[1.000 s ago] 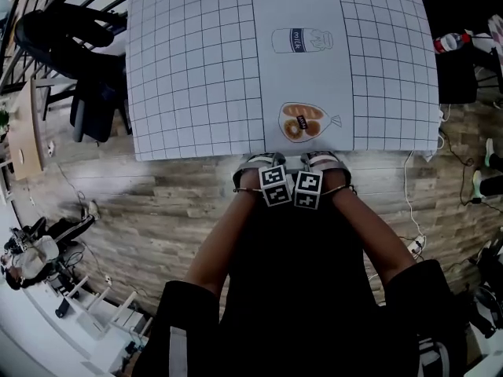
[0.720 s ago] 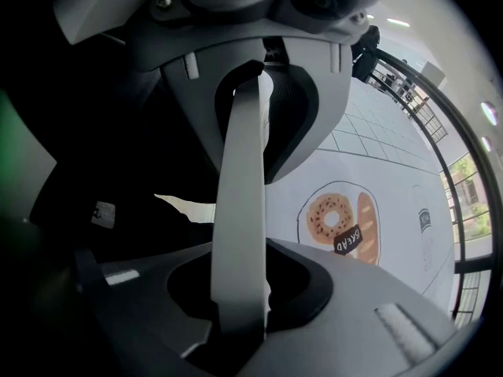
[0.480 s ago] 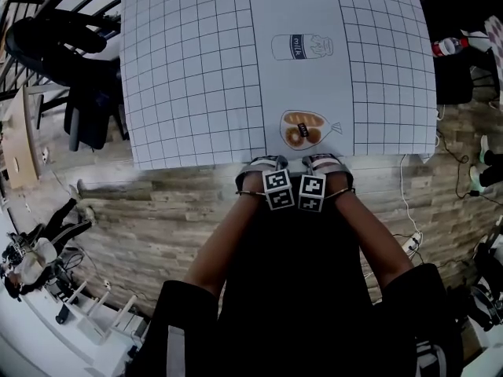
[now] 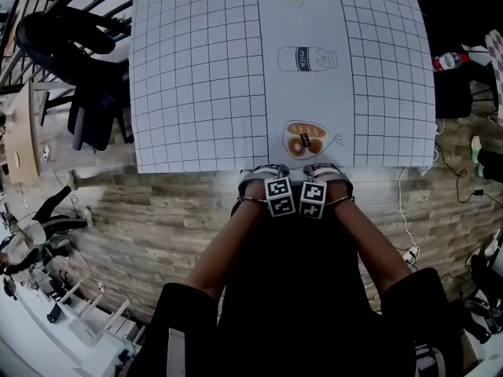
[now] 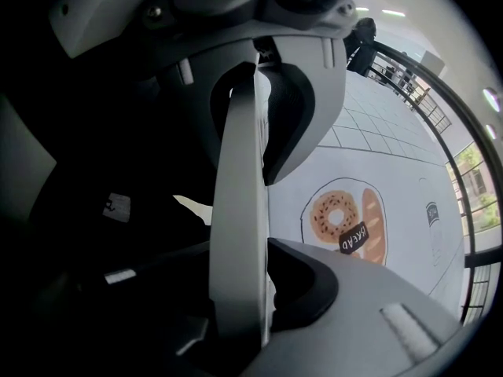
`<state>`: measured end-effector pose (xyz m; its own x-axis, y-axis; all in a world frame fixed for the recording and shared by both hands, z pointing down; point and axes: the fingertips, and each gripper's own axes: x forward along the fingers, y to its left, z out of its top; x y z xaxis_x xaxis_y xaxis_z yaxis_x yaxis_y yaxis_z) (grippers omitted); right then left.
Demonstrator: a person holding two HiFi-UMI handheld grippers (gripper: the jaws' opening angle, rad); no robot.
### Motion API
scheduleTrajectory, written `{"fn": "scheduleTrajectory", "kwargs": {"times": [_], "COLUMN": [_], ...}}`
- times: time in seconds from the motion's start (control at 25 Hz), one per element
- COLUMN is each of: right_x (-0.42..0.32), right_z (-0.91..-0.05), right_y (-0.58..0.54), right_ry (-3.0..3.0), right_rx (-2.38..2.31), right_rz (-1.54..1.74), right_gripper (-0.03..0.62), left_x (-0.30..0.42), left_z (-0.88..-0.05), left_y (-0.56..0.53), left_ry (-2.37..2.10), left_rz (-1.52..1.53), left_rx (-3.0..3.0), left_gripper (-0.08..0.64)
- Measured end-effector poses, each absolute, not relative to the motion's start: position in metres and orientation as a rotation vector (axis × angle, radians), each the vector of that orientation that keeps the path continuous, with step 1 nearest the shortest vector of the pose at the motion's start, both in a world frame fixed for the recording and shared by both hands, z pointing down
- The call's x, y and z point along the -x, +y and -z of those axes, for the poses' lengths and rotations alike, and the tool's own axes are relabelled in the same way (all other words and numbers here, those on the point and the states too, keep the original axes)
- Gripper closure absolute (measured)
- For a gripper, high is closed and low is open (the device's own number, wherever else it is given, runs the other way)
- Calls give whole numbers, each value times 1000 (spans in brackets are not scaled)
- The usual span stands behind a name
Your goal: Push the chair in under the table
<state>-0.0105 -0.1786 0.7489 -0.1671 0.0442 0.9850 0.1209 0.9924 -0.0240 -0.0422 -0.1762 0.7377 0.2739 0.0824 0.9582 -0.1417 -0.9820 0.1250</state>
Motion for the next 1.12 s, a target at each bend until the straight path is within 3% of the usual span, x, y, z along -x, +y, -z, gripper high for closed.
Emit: {"fn": "scheduleTrajectory", "kwargs": {"times": [0.76,1.12], "right_x": [17,-7], "right_z": [-654,-585], "right_y": [-194,-238], "right_ry": [-1980,-2177], "right_rx": [-89,-391], "right_rz": [-109,-275], "right_gripper": [463,463], "left_x": [48,57], "left_z": [-666,-589], "left_y": [-181,-216], "left_ry": [-368,-808], "left_rz": [-1590,-1011], "left_rx": [-2405,-2348], "left_gripper": [412,441]}}
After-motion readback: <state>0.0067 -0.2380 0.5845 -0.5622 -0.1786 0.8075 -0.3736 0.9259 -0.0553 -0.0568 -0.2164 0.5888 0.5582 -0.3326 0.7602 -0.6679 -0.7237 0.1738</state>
